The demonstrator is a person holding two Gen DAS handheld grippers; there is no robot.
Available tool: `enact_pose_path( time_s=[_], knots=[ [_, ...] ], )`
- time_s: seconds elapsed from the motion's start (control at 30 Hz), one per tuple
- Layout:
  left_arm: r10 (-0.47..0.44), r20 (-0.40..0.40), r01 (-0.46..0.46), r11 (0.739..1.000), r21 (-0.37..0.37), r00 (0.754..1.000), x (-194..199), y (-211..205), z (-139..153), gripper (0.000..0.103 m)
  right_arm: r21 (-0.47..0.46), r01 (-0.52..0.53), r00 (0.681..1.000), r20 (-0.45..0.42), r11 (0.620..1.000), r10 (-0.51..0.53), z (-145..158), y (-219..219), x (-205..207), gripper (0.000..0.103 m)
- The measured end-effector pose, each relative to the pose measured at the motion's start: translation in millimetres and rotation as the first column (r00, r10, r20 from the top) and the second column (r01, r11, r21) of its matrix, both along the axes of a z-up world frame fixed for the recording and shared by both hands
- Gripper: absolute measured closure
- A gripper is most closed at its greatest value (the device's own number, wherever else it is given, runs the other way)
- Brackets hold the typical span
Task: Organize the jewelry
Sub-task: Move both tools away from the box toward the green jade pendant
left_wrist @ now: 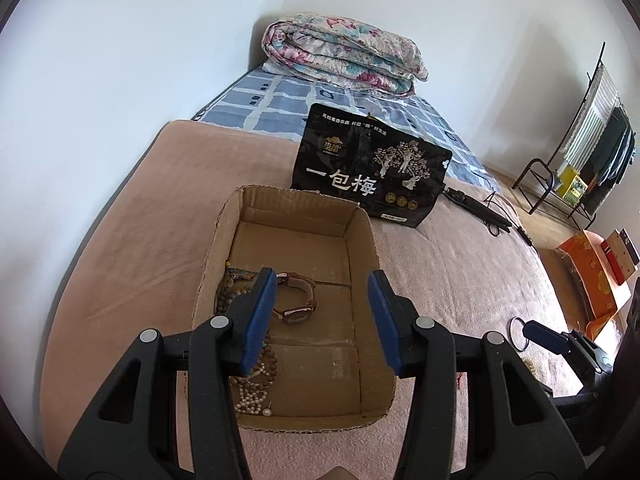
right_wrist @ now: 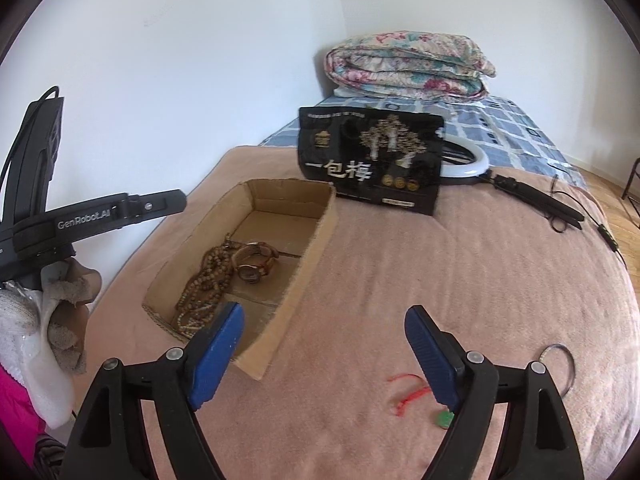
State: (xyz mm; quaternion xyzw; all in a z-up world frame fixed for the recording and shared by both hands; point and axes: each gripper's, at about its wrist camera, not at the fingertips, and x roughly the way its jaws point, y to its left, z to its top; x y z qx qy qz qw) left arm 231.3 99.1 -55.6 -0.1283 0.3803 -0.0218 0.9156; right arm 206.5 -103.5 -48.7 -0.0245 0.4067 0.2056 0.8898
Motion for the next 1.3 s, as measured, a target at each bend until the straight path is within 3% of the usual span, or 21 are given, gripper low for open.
enact_pose_path(
  time_s=[0.47, 0.6, 0.73, 1.3],
  knots=[
    [-0.154, 0.014, 0.153, 0.988, 0.02, 0.988, -7.3, -74.0, 4.3, 0.054, 0.015, 0.158, 0.987, 0.034, 0.987, -0.159, 20.3, -87.7, -9.5, 0.01],
    [-0.184, 0.01, 0.184, 0.983, 0.019, 0.983, -9.9, -91.1, 2.3, 0.054, 0.018, 0.197, 0.979, 0.043, 0.98, -0.198, 23.2, -110.0, -12.7, 0.0],
    [-0.215, 0.0, 0.215, 0.976, 0.022, 0.977, -12.3, -107.1, -1.8, 0.054, 0.011, 0.227, 0.973, 0.044, 0.974, -0.227, 24.3, -133.3, -15.9, 0.0],
    [-0.362, -0.096, 0.365, 0.931, 0.016, 0.927, -16.8, -188.3, -36.5, 0.054, -0.034, 0.332, 0.94, -0.068, 0.943, -0.334, -0.4, -218.5, -24.9, 0.0]
  ],
)
